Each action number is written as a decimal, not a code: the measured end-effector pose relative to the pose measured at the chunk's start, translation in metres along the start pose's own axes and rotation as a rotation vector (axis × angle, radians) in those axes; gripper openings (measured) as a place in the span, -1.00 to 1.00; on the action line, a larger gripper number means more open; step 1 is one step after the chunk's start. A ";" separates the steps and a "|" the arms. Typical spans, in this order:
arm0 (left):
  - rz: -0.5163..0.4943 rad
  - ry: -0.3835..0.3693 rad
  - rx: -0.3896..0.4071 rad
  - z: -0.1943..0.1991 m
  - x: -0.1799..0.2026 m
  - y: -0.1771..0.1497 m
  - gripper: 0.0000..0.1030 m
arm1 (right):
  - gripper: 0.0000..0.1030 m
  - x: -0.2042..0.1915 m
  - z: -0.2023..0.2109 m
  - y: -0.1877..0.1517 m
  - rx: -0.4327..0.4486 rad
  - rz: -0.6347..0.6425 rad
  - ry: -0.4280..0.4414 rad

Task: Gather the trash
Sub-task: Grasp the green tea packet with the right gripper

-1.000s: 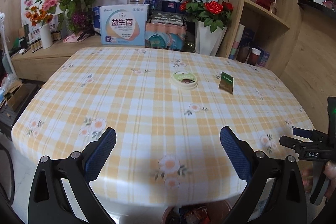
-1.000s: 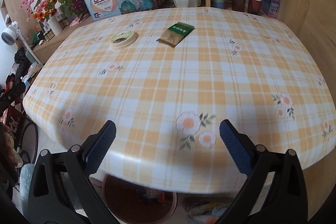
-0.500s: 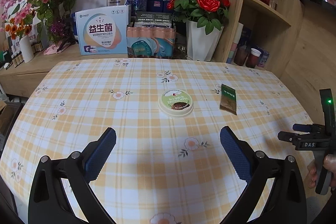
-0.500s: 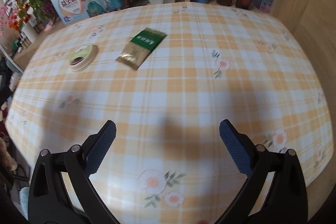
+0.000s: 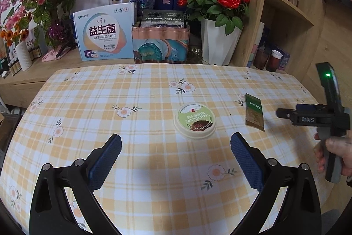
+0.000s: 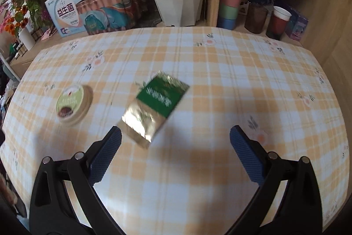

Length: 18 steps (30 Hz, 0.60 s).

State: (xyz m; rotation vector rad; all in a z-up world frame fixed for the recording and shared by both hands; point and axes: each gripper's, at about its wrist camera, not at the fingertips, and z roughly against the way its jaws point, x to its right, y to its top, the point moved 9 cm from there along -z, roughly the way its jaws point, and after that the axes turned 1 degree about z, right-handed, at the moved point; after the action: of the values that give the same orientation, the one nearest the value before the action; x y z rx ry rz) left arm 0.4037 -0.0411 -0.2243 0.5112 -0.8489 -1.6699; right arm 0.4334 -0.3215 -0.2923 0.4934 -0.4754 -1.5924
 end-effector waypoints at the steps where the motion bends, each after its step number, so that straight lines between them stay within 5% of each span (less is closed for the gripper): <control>1: 0.012 0.002 -0.005 -0.004 -0.003 0.000 0.88 | 0.89 -0.004 -0.010 0.006 -0.005 -0.008 0.000; 9: 0.071 0.003 -0.033 -0.021 -0.022 -0.001 0.88 | 0.82 -0.014 -0.065 0.022 -0.075 -0.121 -0.003; 18: 0.063 -0.010 -0.044 -0.037 -0.018 -0.002 0.88 | 0.39 -0.024 -0.082 0.018 -0.131 -0.061 -0.051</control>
State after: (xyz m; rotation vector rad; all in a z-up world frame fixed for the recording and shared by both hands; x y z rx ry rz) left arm 0.4340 -0.0337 -0.2514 0.4412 -0.8255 -1.6309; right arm 0.4968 -0.3002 -0.3485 0.3720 -0.3949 -1.6861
